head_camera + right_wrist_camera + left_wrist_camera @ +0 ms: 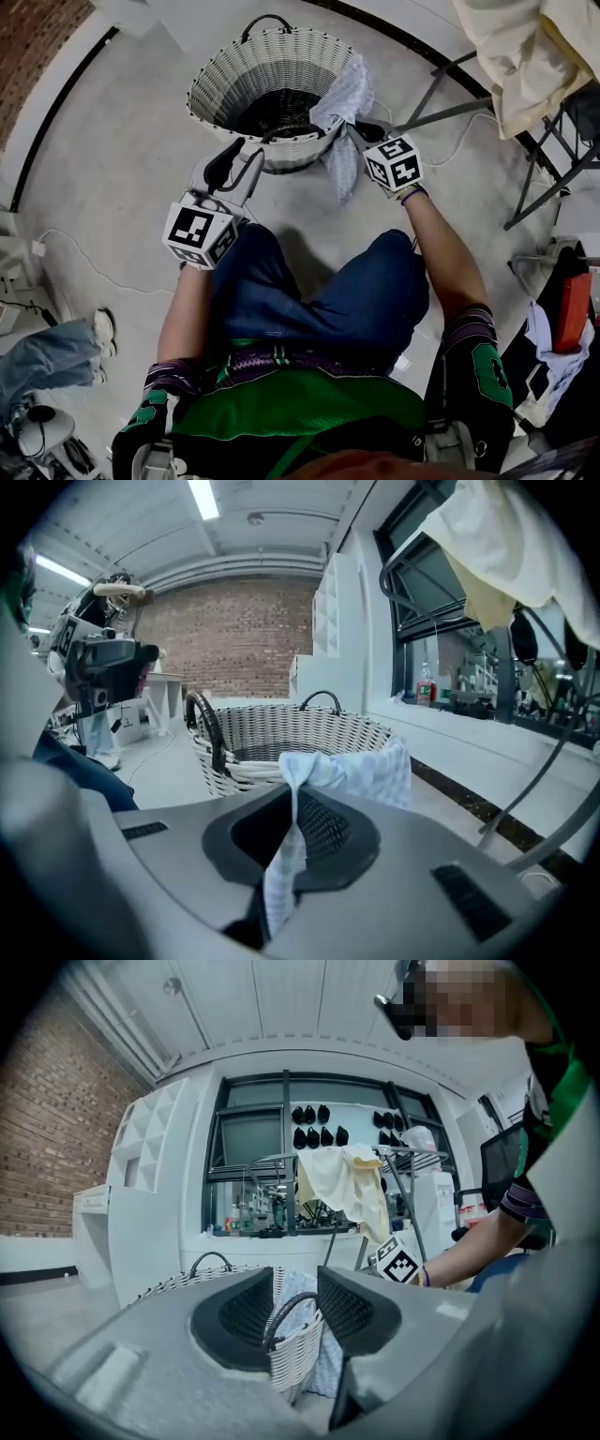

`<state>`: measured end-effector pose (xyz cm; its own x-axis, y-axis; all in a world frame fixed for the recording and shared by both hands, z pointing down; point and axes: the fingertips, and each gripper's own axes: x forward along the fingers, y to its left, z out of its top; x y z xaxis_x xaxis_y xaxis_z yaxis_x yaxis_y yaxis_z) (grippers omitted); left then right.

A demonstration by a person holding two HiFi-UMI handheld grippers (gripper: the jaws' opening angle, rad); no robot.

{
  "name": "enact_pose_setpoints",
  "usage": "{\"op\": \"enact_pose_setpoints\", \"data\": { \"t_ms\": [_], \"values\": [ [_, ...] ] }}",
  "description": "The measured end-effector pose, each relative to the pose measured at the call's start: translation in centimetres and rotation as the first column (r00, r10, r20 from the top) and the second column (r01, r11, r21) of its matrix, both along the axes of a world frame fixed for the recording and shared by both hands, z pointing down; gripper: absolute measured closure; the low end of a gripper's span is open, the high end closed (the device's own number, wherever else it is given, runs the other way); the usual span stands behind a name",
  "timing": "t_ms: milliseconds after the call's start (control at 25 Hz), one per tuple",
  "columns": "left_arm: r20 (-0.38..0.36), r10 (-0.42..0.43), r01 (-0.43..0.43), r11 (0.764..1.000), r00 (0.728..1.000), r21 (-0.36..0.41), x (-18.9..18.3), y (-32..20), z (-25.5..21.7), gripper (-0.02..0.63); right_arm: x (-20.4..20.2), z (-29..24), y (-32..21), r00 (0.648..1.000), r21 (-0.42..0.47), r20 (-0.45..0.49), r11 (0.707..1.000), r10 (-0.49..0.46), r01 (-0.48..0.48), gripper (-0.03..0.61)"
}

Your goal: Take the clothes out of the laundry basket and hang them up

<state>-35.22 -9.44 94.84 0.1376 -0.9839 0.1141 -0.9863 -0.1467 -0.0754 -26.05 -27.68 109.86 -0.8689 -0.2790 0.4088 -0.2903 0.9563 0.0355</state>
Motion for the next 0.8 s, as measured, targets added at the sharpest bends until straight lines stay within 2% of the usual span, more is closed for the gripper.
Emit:
{"op": "enact_pose_setpoints", "data": {
  "t_ms": [280, 480, 640, 800],
  "values": [
    [-0.018, 0.023, -0.023, 0.999, 1.0, 0.024, 0.9, -0.9, -1.2, 0.457, 2.2, -4.1, 0.6, 0.999, 0.073, 0.03, 0.997, -0.009, 0.007, 0.56],
    [-0.017, 0.044, -0.044, 0.999, 0.999, 0.022, 2.4, -2.1, -2.6, 0.457, 3.8, -9.1, -0.4, 0.995, 0.104, 0.104, 0.994, 0.004, -0.015, 0.561],
    [-0.034, 0.048, -0.049, 0.999, 0.998, -0.012, 3.5, -2.7, -4.9, 0.457, 6.0, -13.5, -1.1, 0.984, 0.098, 0.173, 0.994, 0.032, -0.049, 0.561],
    [-0.067, 0.047, -0.051, 0.996, 0.997, -0.071, 4.6, -3.4, -8.0, 0.457, 8.2, -17.1, -0.8, 0.981, 0.078, 0.191, 0.996, 0.038, -0.054, 0.561]
  ]
}}
